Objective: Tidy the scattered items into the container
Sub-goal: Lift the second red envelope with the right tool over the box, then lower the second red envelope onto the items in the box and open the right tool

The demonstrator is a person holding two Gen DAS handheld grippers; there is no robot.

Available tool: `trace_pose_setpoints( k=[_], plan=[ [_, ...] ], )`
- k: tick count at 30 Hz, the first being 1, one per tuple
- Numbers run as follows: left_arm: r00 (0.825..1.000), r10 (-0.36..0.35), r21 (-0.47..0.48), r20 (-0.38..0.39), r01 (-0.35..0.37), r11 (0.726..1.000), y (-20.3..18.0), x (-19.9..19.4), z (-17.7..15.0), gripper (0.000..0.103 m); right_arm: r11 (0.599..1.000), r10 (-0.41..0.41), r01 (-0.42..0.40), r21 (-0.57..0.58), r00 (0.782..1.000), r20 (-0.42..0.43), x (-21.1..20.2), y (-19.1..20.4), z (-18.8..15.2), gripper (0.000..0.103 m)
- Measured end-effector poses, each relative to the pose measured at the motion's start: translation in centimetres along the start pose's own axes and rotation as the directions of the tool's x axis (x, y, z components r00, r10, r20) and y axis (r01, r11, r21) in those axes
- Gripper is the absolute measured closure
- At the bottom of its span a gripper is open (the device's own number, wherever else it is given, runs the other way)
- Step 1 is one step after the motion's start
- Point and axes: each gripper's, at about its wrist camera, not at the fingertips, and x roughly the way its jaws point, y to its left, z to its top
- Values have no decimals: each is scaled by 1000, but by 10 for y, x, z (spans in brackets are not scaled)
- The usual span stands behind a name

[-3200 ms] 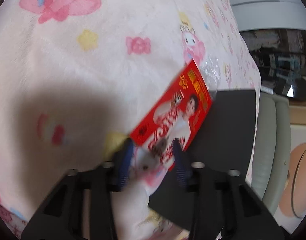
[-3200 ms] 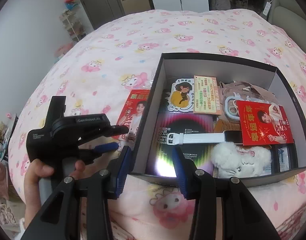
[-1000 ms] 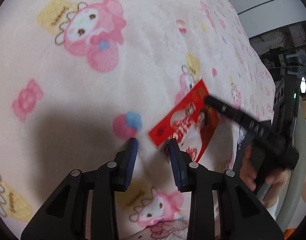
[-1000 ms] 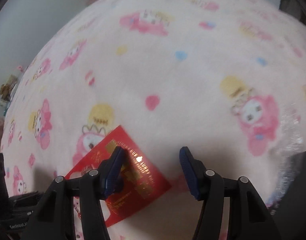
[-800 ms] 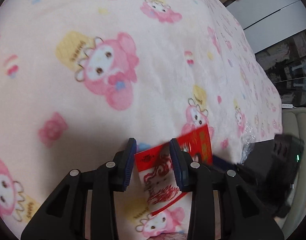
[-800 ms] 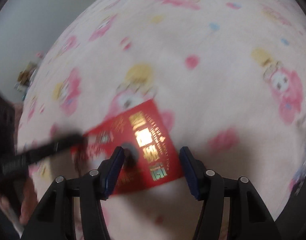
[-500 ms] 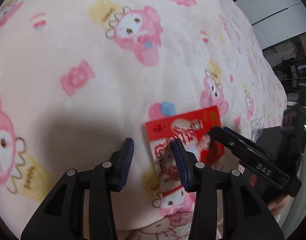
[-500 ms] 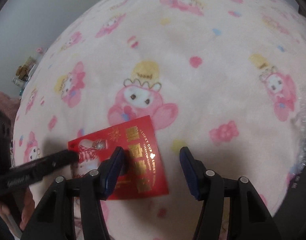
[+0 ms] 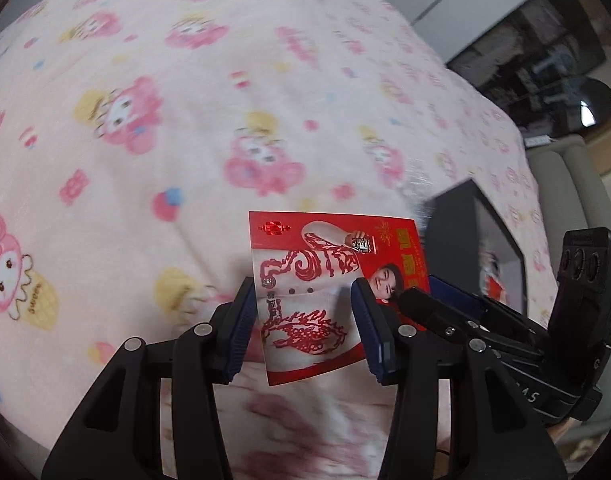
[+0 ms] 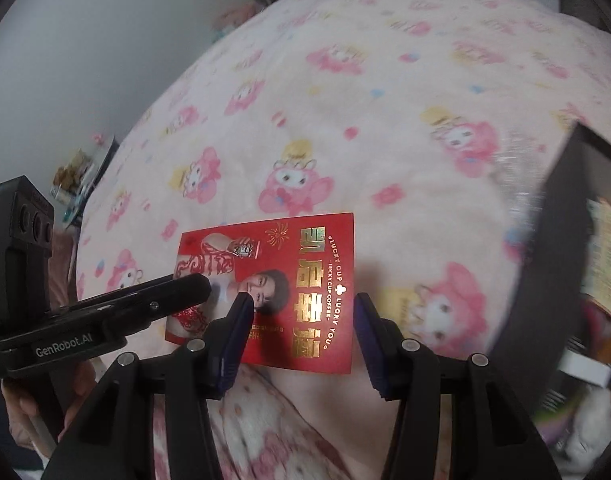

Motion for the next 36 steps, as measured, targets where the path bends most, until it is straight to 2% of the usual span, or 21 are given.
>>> trace_pose_setpoints(
  k=[4, 8, 12, 15, 18, 20, 23, 26, 29, 33, 36],
  plan=[
    [999, -41, 98, 28, 38, 994, -67, -10, -3, 55, 999, -37, 35, 39, 997, 64, -51, -26, -13, 56],
    [994, -100, 214, 51, 87, 973, -137, -18, -18, 55, 996, -46, 38, 75, 993, 112, -106, -66, -32, 56],
    [984, -175, 256, -23, 175, 951, -195, 14, -27, 55, 991, -98, 80, 110, 980, 175, -153, -118, -51, 56],
    [982, -180, 298, -54, 188, 936, -229, 35, -35, 55, 982, -137, 105, 154, 967, 214, -174, -157, -64, 56],
    [985, -147, 341, -85, 168, 925, -257, 60, -39, 55, 977, -151, 108, 186, 959, 238, -185, -191, -70, 56],
    [991, -96, 372, -97, 126, 920, -272, 80, -38, 55, 973, -146, 90, 212, 953, 266, -188, -209, -73, 56],
    [992, -51, 401, -116, 94, 911, -282, 111, -37, 55, 966, -151, 84, 243, 951, 271, -185, -225, -76, 56],
    [987, -40, 414, -155, 102, 904, -289, 137, -40, 55, 952, -187, 122, 280, 958, 216, -171, -243, -81, 56],
    [980, 4, 424, -201, 83, 902, -293, 166, -44, 56, 929, -211, 155, 336, 968, 136, -151, -264, -83, 56],
    [972, 108, 468, -209, 3, 884, -300, 193, -49, 56, 915, -276, 235, 329, 957, 84, -136, -269, -77, 56],
    [968, 128, 464, -216, -14, 886, -300, 195, -49, 56, 903, -321, 298, 309, 947, 23, -122, -268, -75, 56]
  ],
)
